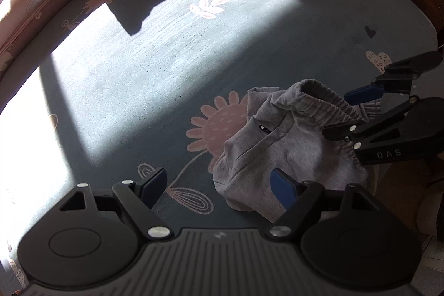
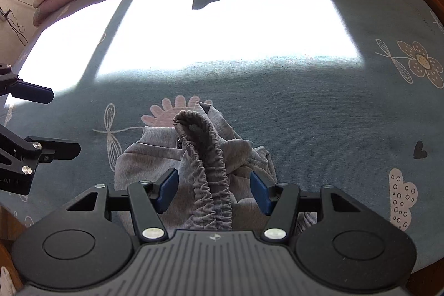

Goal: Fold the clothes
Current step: 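Grasp the waistband with the left gripper beside the right gripper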

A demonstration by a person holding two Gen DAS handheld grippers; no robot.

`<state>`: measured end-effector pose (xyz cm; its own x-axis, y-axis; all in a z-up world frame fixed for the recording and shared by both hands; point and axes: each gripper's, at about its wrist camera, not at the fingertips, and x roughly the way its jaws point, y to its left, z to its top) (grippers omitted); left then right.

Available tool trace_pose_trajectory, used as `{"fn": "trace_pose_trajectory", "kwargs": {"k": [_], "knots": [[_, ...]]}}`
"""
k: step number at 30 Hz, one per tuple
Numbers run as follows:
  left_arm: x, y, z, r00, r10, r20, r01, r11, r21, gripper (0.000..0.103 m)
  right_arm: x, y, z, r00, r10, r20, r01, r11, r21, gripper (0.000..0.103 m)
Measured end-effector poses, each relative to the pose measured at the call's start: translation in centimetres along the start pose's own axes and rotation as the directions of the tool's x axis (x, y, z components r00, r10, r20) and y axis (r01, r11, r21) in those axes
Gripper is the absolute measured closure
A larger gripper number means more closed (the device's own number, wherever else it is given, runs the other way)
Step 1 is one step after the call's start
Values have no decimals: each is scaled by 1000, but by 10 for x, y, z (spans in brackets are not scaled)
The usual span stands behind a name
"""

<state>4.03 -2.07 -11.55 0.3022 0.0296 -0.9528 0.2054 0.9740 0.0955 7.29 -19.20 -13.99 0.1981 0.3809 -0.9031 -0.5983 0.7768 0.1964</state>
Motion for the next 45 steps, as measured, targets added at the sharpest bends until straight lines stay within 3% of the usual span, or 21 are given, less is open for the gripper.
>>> {"fn": "trace_pose_trajectory", "kwargs": {"k": [3, 6, 8, 10, 13, 16, 20, 22, 25, 28, 30, 32, 35, 36, 38, 39, 40, 43, 45], "knots": [[6, 2, -6, 1000, -19, 21, 18, 999, 49, 22, 13, 9, -3, 999, 15, -41, -18, 998, -65, 49], [12, 3, -8, 999, -33, 18, 31, 995, 96, 22, 16, 16, -4, 998, -13, -60, 7, 995, -99, 69], [12, 5, -8, 999, -42, 19, 40, 992, 124, 23, 15, 19, -4, 997, -32, -73, 24, 994, -105, 77], [12, 6, -8, 998, -53, 35, 46, 985, 166, 23, 9, 22, -2, 995, -46, -87, 37, 994, -101, 83], [13, 7, -6, 997, -55, 61, 38, 966, 254, 23, 0, 28, 1, 991, -74, -113, 61, 991, -122, 84], [12, 1, 0, 989, -92, 113, 41, 920, 390, 23, -10, 36, 4, 988, -103, -112, 83, 982, -170, 87], [8, -10, 9, 968, -177, 181, 41, 816, 577, 22, -20, 45, 5, 989, -94, -111, 73, 980, -183, 88], [5, -18, 10, 940, -270, 208, 45, 704, 709, 21, -24, 48, 5, 991, -75, -108, 55, 982, -178, 88], [0, -31, 7, 897, -397, 193, 4, 445, 896, 20, -35, 49, 6, 995, -54, -89, 37, 982, -186, 88], [4, -39, 6, 876, -462, 141, -53, 198, 979, 20, -45, 51, 6, 997, -21, -79, 3, 976, -218, 88], [5, -46, 13, 869, -488, 80, -40, 92, 995, 21, -49, 52, 4, 997, -7, -76, -13, 966, -258, 88], [5, -53, 18, 862, -506, -18, 24, 5, 1000, 21, -52, 53, 4, 997, 11, -77, -33, 957, -287, 88], [3, -66, 13, 848, -508, -152, 109, -114, 987, 23, -58, 53, 4, 997, 27, -67, -47, 949, -313, 88], [2, -70, 11, 844, -504, -182, 129, -139, 982, 24, -59, 53, 4, 998, 30, -64, -48, 947, -316, 88], [5, -76, 11, 843, -484, -233, 180, -154, 972, 55, -61, 53, 4, 998, 30, -56, -46, 948, -315, 88], [5, -78, 10, 847, -476, -237, 196, -135, 971, 64, -62, 53, 4, 998, 28, -55, -43, 949, -311, 88], [5, -78, 10, 851, -471, -233, 208, -106, 972, 81, -62, 53, 4, 998, 28, -56, -44, 952, -304, 88], [3, -75, 7, 859, -472, -200, 213, -26, 977, 87, -60, 56, 3, 998, 31, -49, -44, 958, -283, 88], [-2, -73, 1, 869, -468, -164, 186, 2, 983, 87, -61, 58, 4, 999, 37, -40, -46, 963, -265, 88]]}}
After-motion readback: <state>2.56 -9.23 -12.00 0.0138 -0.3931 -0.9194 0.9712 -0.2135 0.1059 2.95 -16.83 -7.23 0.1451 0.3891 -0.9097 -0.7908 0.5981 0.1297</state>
